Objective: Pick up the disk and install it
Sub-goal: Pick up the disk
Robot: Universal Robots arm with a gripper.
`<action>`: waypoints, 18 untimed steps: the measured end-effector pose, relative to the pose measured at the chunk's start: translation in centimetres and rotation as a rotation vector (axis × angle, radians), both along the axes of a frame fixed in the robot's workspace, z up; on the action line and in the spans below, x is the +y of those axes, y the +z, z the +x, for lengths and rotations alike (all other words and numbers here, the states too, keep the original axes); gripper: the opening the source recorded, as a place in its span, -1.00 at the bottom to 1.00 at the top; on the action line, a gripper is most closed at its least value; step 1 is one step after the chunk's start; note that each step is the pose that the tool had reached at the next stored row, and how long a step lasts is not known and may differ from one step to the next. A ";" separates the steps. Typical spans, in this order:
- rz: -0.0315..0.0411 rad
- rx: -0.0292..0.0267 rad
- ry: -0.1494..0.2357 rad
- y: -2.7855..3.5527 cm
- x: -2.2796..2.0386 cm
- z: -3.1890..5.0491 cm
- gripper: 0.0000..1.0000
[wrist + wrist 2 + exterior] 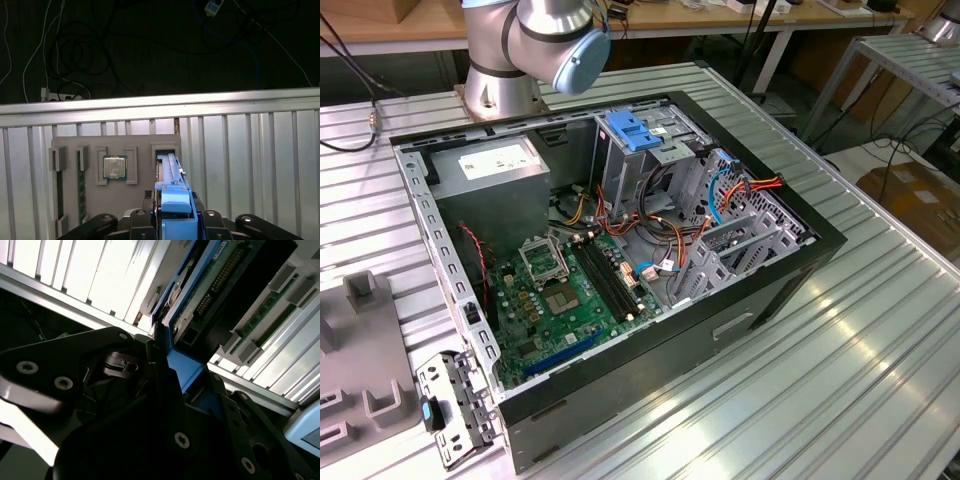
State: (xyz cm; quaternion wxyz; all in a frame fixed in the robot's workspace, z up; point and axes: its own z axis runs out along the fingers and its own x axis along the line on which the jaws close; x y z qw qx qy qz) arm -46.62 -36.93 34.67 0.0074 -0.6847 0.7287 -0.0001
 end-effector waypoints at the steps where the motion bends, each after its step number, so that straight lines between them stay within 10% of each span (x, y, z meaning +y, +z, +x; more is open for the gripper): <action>1: 0.0000 -0.0002 0.000 0.02 0.00 0.00 -0.25; 18: -0.0002 -0.0001 0.000 0.47 0.00 0.00 -0.25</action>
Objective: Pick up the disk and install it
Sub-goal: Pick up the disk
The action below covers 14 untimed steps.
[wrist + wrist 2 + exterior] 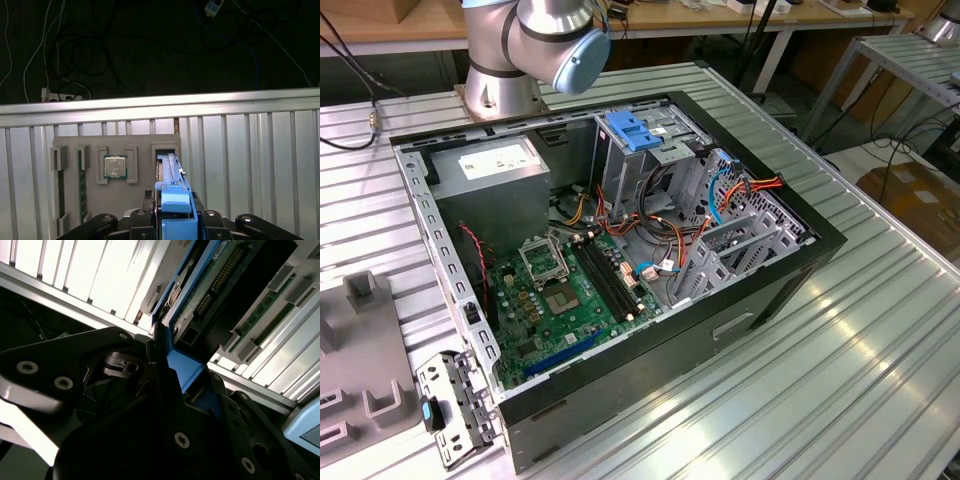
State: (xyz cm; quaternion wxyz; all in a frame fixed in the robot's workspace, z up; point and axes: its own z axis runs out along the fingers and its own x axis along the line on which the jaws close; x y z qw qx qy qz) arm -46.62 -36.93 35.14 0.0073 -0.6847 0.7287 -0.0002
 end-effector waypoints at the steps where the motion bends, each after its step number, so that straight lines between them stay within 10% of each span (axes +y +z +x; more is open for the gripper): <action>1: 0.0000 0.0000 0.000 0.06 0.00 0.00 -0.25; 14: 0.0000 0.0001 0.000 0.42 0.00 0.00 -0.25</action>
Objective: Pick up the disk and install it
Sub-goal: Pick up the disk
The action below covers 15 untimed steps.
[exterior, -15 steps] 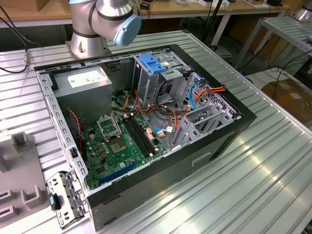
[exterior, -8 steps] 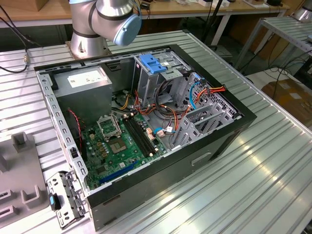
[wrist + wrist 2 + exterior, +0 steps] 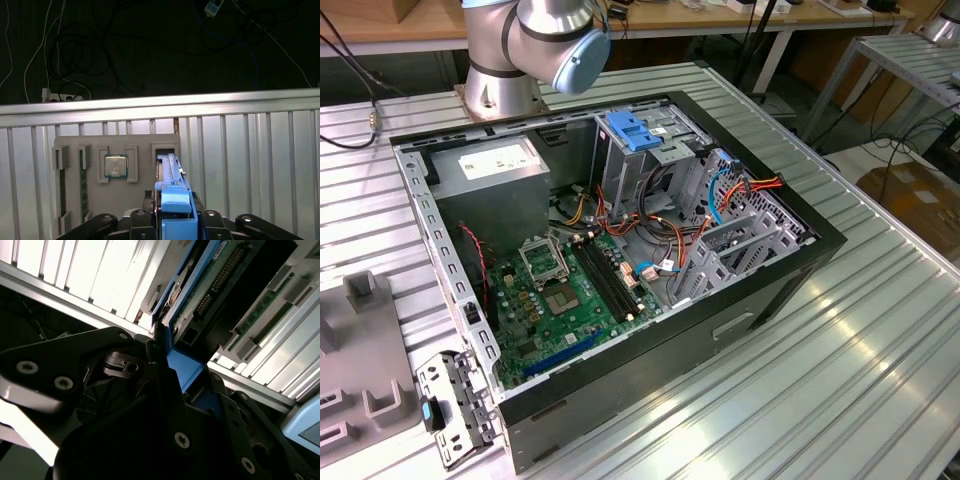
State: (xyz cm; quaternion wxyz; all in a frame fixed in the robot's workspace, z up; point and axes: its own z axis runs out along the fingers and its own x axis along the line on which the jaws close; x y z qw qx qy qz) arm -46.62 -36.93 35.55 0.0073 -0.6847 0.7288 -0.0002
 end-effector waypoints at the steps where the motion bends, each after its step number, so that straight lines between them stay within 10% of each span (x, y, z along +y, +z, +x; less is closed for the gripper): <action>1: 0.0000 0.0000 0.000 0.04 0.00 0.00 -0.25; 15: 0.0000 0.0000 0.000 0.49 0.00 0.00 -0.25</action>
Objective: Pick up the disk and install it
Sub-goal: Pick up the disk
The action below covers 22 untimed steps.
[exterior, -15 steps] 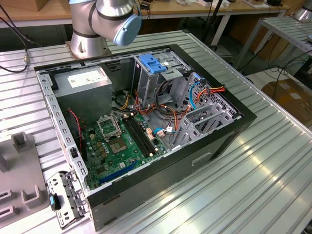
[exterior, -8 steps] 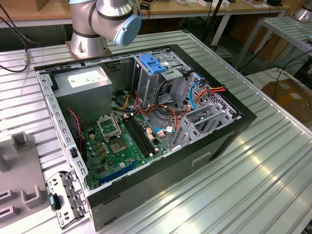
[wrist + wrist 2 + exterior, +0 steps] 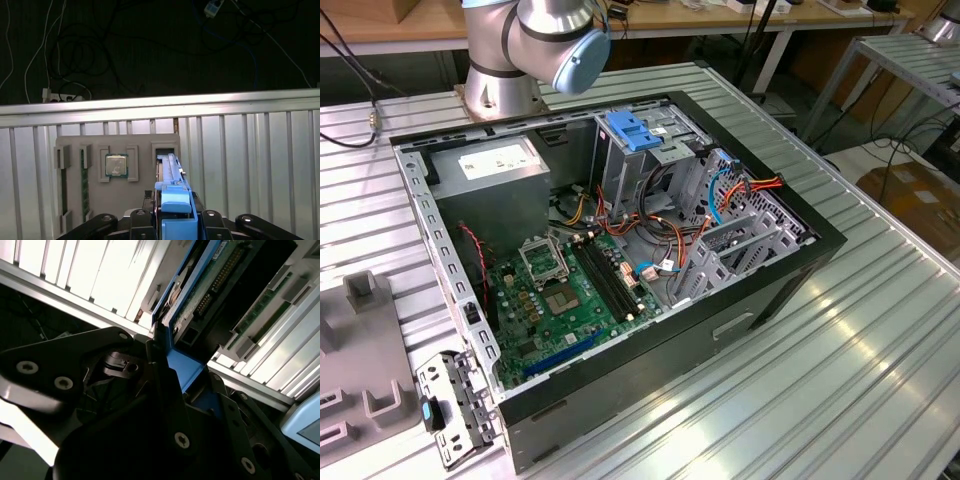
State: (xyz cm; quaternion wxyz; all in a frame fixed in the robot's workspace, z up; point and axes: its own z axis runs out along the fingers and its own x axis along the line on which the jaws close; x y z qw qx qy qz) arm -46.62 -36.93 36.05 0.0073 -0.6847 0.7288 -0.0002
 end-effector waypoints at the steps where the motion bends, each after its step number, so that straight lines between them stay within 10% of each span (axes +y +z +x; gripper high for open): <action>1: 0.0000 0.0000 0.000 0.04 0.00 0.00 -0.25; 22: 0.0000 0.0001 0.000 1.01 0.00 0.00 -0.25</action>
